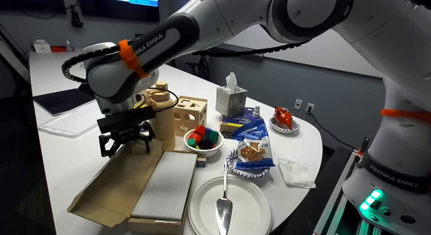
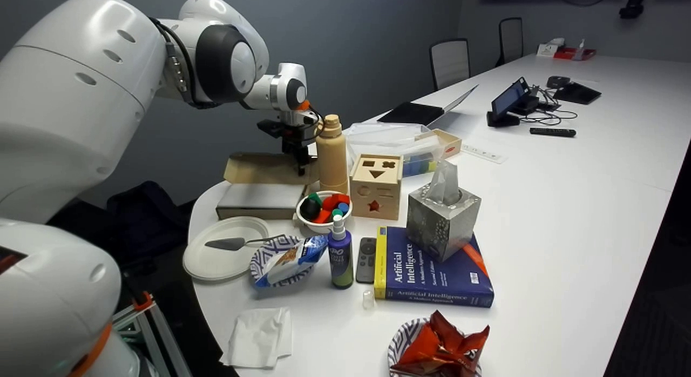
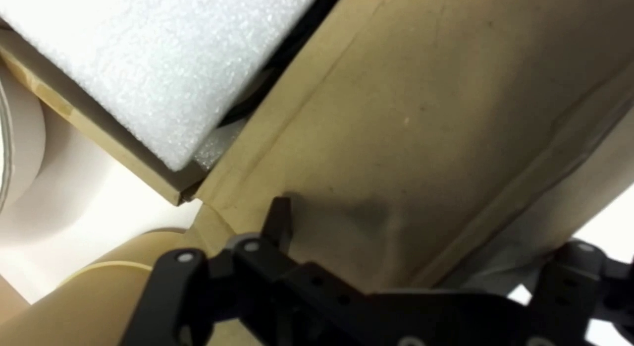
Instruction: Open the lid of the cardboard box
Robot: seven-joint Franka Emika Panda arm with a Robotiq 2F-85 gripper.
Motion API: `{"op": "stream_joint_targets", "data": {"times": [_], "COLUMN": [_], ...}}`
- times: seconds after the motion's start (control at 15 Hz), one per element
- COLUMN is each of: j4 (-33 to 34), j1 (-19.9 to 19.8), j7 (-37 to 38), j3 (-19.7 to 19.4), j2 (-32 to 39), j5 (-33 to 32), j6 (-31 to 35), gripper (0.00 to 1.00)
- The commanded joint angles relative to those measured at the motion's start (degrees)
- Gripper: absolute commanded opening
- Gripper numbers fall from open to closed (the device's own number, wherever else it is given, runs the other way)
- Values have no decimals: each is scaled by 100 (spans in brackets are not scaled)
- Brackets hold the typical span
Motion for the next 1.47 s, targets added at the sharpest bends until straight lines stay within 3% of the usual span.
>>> {"op": "stream_joint_targets", "data": {"times": [0.0,0.73,1.13,1.4], "j4": [-223,-1235,-2050,-2515], "j1": [-5,317,636,885], "j7": [15,464,1193,1932], "j3": [84,-5,-245,-459], "j2": [-274,-1224,-2011,-2550], "j5": [63,-147,-367,-759], "j6": [247,1570,1836,1655], "gripper": [100,100,100,100]}}
